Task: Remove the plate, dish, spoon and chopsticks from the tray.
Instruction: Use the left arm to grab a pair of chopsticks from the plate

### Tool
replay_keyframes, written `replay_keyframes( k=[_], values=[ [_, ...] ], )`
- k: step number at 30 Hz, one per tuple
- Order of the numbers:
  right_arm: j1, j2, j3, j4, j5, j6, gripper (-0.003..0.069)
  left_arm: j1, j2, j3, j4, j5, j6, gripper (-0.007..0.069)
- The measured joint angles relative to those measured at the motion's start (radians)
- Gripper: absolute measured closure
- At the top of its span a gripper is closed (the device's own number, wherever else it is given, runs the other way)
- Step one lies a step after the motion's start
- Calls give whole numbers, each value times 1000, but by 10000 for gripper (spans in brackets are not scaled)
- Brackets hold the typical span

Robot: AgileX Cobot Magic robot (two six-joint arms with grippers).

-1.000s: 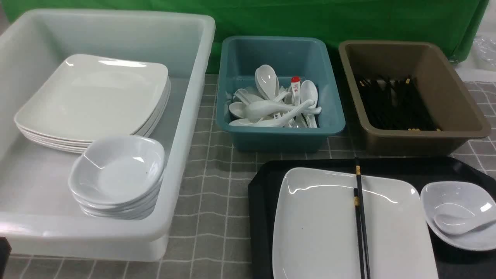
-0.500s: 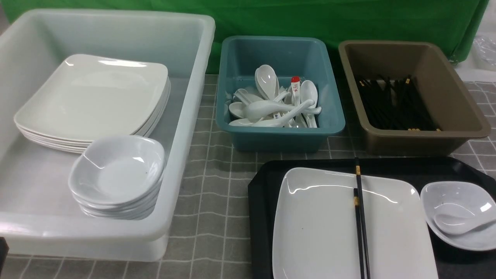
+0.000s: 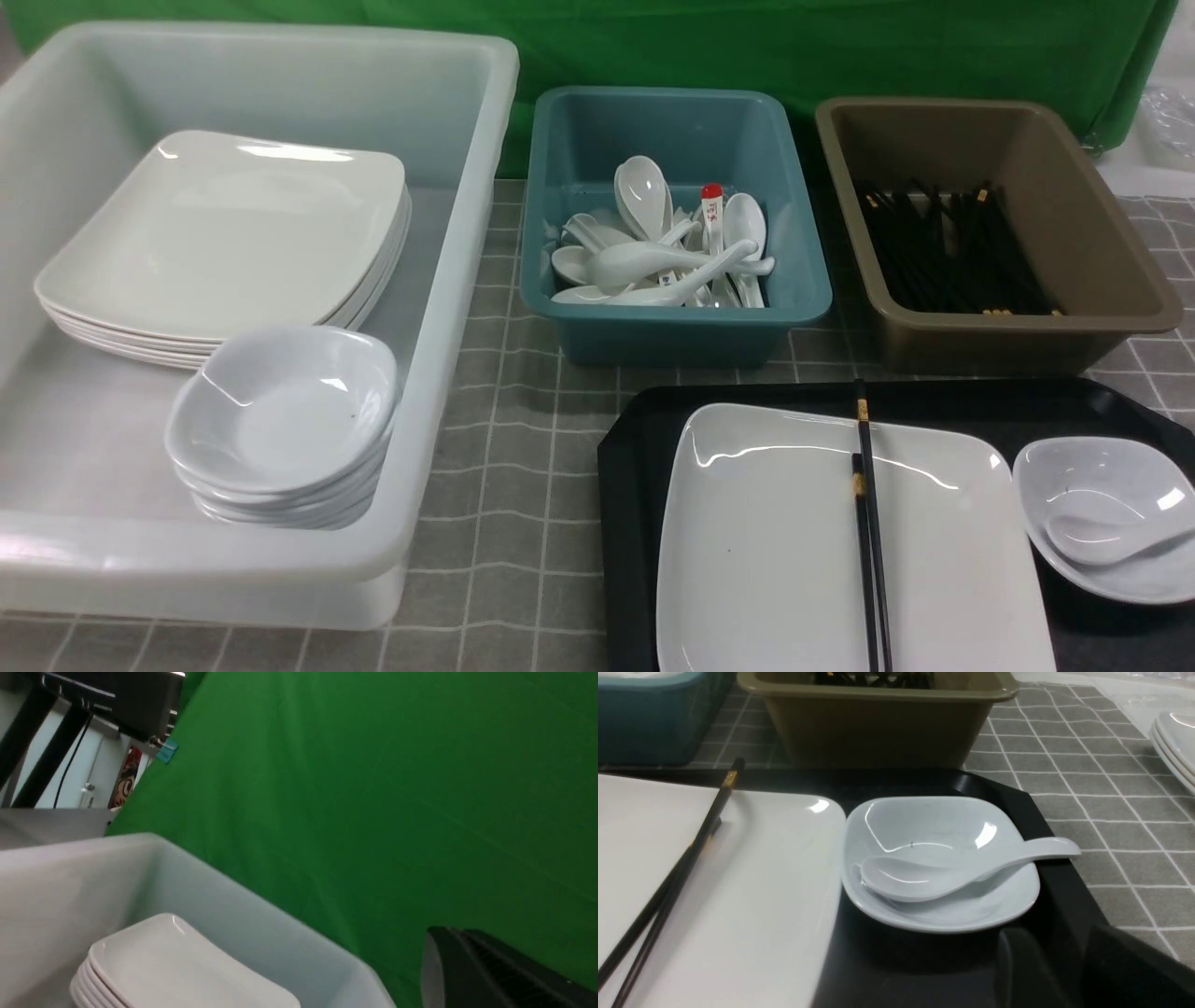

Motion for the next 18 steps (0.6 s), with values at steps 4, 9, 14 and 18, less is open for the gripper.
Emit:
replay_keyframes(
  k=[4, 9, 14, 18],
  values=[
    [0, 0, 0, 0, -8, 0, 420, 0, 0, 0, 25, -28, -3, 604],
    [0, 0, 0, 0, -27, 6, 420, 0, 0, 0, 52, -92, -59, 604],
    [0, 0, 0, 163, -239, 315, 420, 0, 0, -30, 58, -260, -223, 604],
    [0, 0, 0, 219, -413, 570, 420, 0, 14, -238, 107, -38, -277, 604]
  ],
)
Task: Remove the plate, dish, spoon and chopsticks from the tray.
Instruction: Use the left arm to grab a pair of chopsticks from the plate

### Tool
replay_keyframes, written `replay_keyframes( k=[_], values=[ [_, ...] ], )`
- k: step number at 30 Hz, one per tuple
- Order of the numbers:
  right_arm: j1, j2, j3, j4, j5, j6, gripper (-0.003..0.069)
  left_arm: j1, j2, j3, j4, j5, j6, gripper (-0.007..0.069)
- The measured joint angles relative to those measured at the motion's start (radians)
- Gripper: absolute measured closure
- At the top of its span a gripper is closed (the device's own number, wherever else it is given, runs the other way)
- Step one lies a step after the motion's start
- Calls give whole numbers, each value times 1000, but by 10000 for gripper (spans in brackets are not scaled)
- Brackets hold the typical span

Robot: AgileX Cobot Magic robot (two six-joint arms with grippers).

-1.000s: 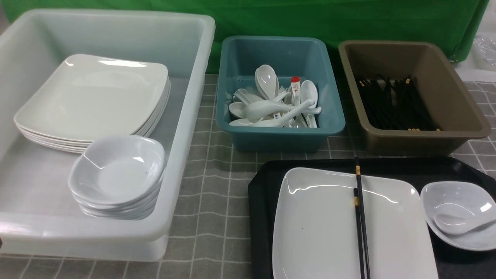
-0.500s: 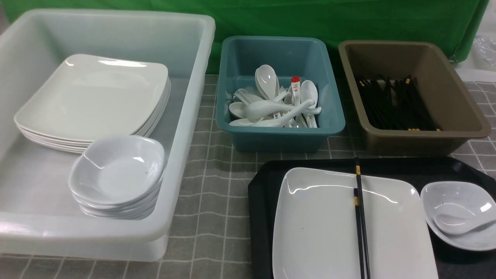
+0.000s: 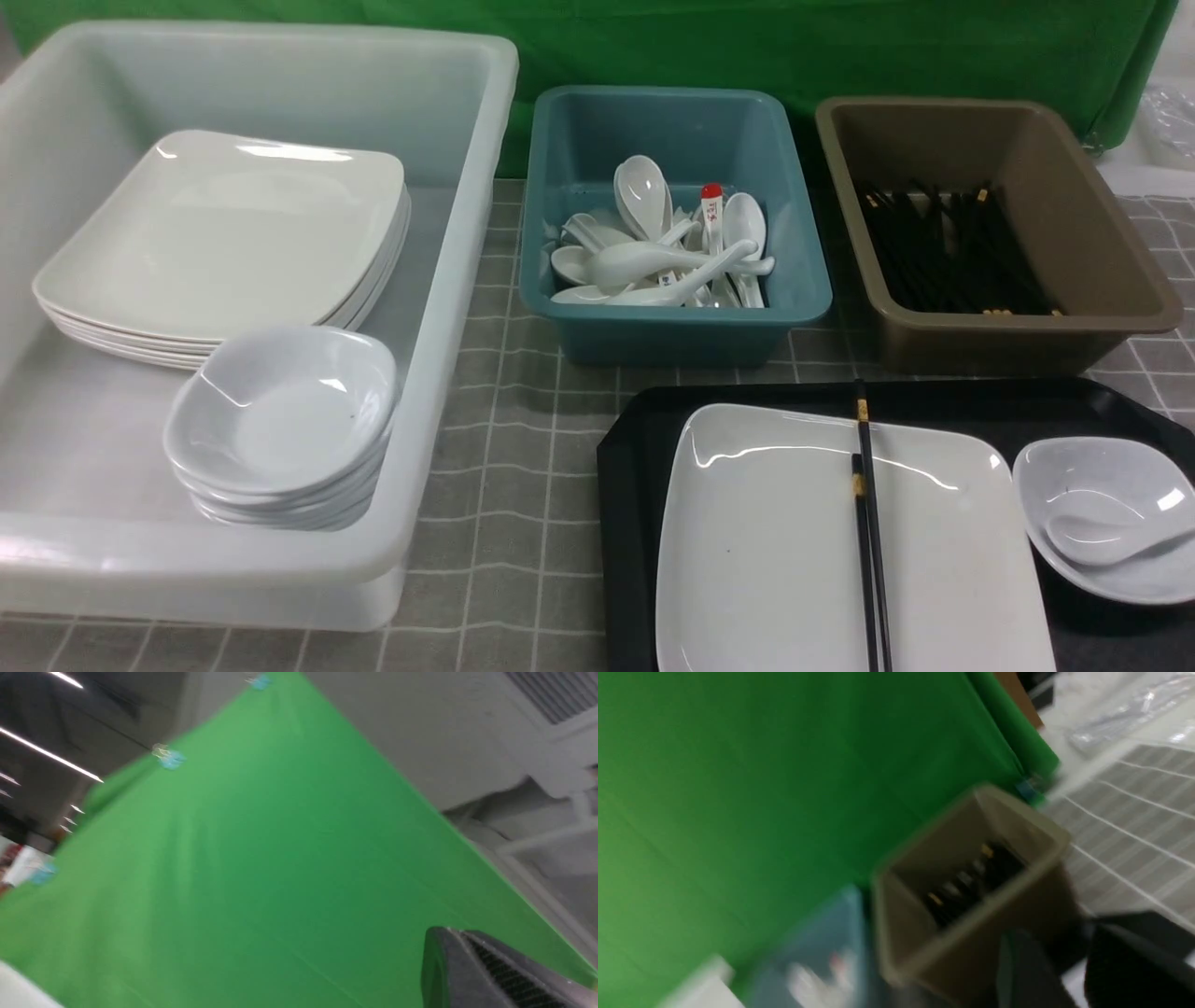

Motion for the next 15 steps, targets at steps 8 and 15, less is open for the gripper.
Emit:
replay_keyframes(
  k=[8, 15],
  values=[
    [-1, 0, 0, 17, -103, 62, 420, 0, 370, -524, 62, 863, 191, 604],
    [58, 11, -146, -55, 117, 160, 454, 0, 773, -651, -108, 1252, 535, 604]
  ],
)
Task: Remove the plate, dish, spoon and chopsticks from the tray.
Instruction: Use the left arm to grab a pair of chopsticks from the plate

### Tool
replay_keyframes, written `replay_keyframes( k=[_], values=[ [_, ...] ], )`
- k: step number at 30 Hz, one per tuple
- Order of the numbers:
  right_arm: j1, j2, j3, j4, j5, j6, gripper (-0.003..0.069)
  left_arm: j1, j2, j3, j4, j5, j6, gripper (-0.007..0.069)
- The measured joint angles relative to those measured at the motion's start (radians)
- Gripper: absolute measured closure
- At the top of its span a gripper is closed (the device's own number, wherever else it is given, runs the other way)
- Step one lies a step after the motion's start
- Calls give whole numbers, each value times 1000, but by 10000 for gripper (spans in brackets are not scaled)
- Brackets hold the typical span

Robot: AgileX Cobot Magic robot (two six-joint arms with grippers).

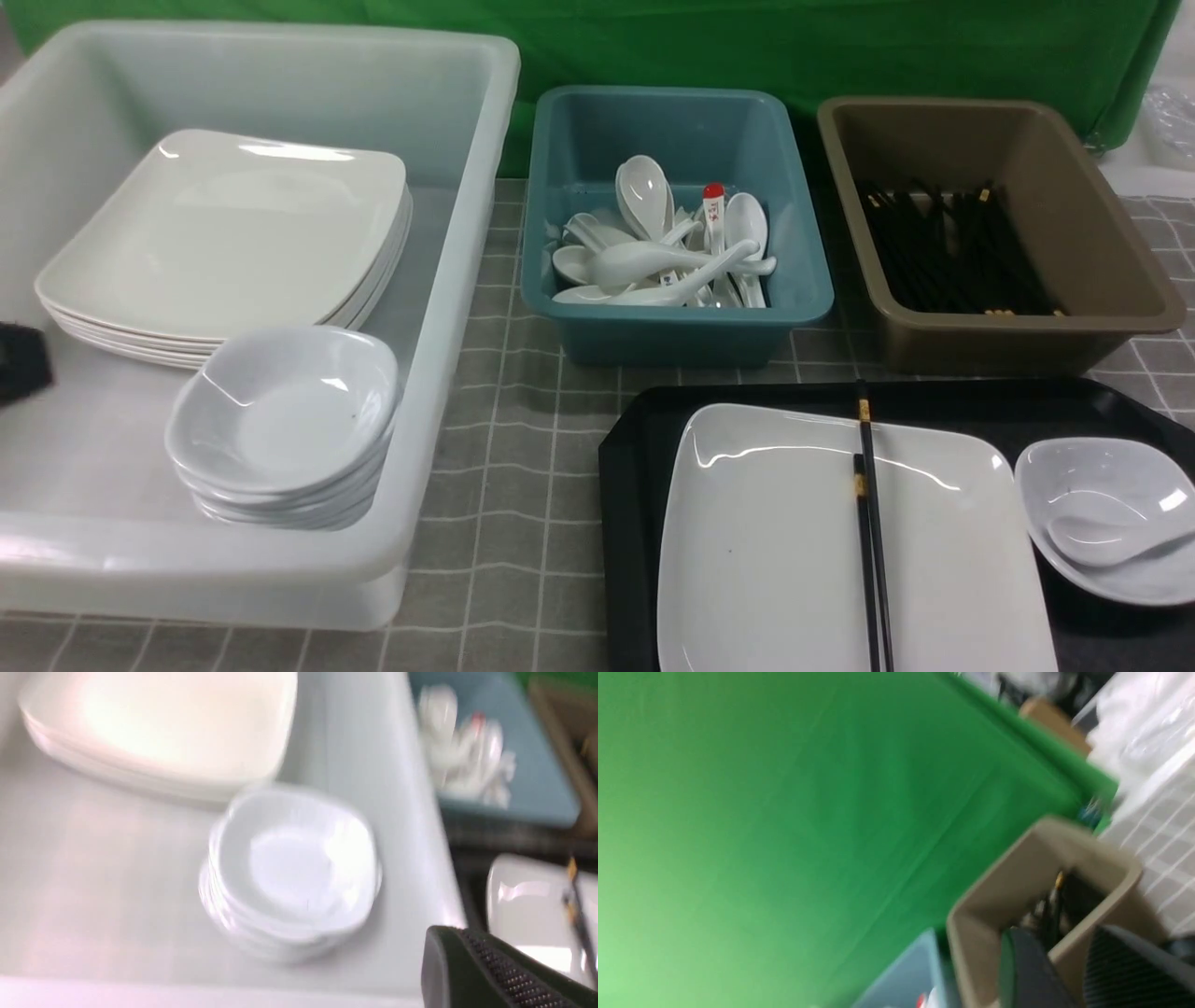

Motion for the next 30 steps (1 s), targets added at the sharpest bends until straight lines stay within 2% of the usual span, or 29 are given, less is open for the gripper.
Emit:
replay_keyframes(
  k=[3, 4, 5, 9, 10, 11, 13, 14, 16, 18, 21, 27, 30],
  values=[
    [96, 91, -212, -37, 247, -153, 570, 0, 164, 0, -74, 8, 82, 604],
    [111, 101, -226, -40, 262, -165, 584, -1, 184, 0, -84, 6, 88, 606],
    [164, 175, -323, -47, 374, -249, 614, -10, 238, 0, -113, 1, 124, 614],
    [306, 423, -559, -55, 675, -378, 629, -145, 365, 0, -139, -54, 157, 624],
    [352, 517, -610, -57, 767, -406, 629, -221, 388, -5, -122, -68, 136, 624],
    [358, 530, -625, -58, 779, -416, 628, -221, 391, -7, -122, -68, 130, 624],
    [417, 665, -687, -70, 874, -461, 622, -346, 426, -37, -62, -78, 48, 624],
    [443, 728, -718, -80, 903, -485, 618, -423, 446, -68, -16, -79, -9, 624],
    [460, 782, -734, -87, 909, -495, 617, -475, 458, -95, 8, -75, -38, 624],
    [483, 882, -761, -102, 915, -506, 610, -608, 498, -174, 87, -67, -120, 624],
    [486, 993, -772, -112, 922, -511, 602, -704, 536, -231, 115, -76, -164, 624],
    [486, 1128, -776, -110, 914, -507, 545, -746, 558, -244, 117, -95, -177, 624],
    [486, 1203, -787, -118, 905, -507, 432, -747, 561, -244, 125, -97, -178, 624]
  ],
)
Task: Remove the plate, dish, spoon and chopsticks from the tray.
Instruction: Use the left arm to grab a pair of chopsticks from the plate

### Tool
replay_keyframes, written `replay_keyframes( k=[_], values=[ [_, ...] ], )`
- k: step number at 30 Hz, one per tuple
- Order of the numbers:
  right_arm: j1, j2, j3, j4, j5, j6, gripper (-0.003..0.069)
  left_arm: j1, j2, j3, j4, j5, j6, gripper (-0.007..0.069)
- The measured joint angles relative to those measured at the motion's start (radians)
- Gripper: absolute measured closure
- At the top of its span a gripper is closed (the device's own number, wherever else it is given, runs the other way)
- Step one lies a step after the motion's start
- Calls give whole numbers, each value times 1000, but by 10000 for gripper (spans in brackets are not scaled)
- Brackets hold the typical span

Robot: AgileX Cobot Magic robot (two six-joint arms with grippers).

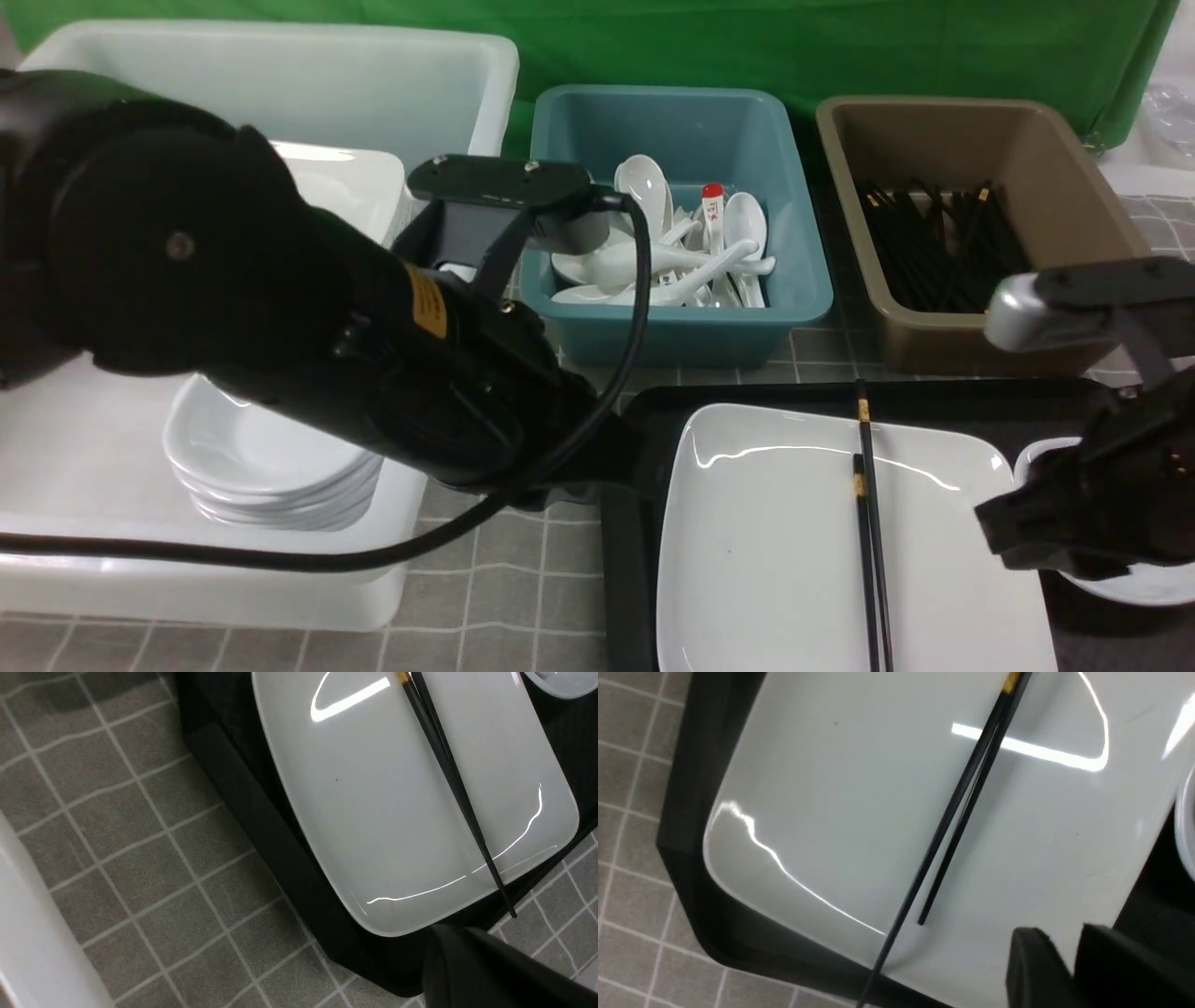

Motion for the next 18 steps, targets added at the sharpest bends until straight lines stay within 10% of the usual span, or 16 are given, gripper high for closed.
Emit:
replay_keyframes(
  k=[3, 9, 18],
  values=[
    [-3, 25, -3, -84, -6, 23, 333, 0, 0, -1, 9, 18, 0, 624],
    [-207, 46, -5, -222, 30, 124, 355, -1, 0, -1, 52, 87, 0, 624],
    [-593, 167, -7, 106, -26, -53, 226, -1, 0, -1, 60, 103, 22, 624]
  ],
)
